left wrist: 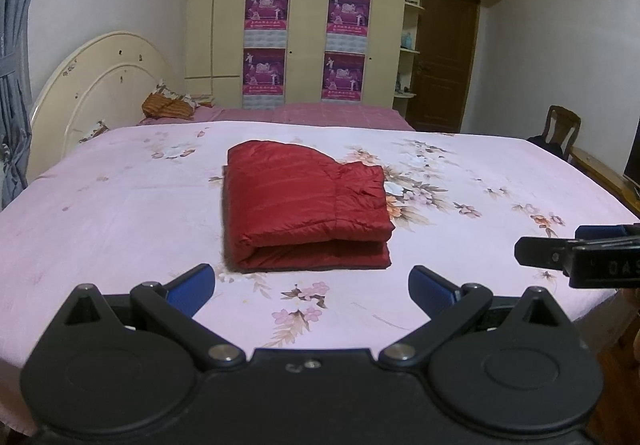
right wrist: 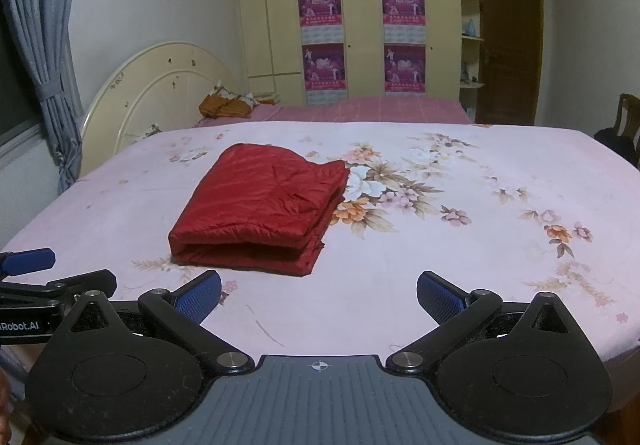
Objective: Fold large clothes
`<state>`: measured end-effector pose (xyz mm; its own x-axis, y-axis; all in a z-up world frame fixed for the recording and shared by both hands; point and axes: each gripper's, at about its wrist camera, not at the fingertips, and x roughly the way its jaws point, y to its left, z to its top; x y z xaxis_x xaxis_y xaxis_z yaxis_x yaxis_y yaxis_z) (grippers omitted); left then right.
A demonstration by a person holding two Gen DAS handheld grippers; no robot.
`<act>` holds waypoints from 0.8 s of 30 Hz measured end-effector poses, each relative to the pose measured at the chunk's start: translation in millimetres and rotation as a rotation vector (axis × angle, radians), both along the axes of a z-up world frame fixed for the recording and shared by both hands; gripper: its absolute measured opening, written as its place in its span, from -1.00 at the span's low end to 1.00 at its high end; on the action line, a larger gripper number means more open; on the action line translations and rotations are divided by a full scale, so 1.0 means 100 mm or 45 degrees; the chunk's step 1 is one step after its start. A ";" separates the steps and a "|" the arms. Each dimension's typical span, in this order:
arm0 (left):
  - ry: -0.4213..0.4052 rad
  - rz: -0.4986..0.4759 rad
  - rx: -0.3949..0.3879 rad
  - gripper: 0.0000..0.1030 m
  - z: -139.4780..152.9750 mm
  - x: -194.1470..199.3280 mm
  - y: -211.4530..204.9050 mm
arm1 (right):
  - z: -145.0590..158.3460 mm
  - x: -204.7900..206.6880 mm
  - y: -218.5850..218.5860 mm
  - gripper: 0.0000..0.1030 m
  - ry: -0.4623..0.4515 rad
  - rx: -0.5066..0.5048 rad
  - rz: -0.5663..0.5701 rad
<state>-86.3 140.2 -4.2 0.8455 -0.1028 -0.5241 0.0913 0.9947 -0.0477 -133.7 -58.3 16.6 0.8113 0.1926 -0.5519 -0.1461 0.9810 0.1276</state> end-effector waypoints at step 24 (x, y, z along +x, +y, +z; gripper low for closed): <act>-0.020 0.005 -0.006 1.00 0.02 0.03 0.03 | -0.01 0.01 -0.02 0.99 -0.002 0.002 0.005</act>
<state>-83.0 142.8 -2.0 0.8539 -0.1019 -0.5103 0.0884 0.9948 -0.0508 -132.6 -60.1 15.2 0.8114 0.1970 -0.5504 -0.1503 0.9802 0.1292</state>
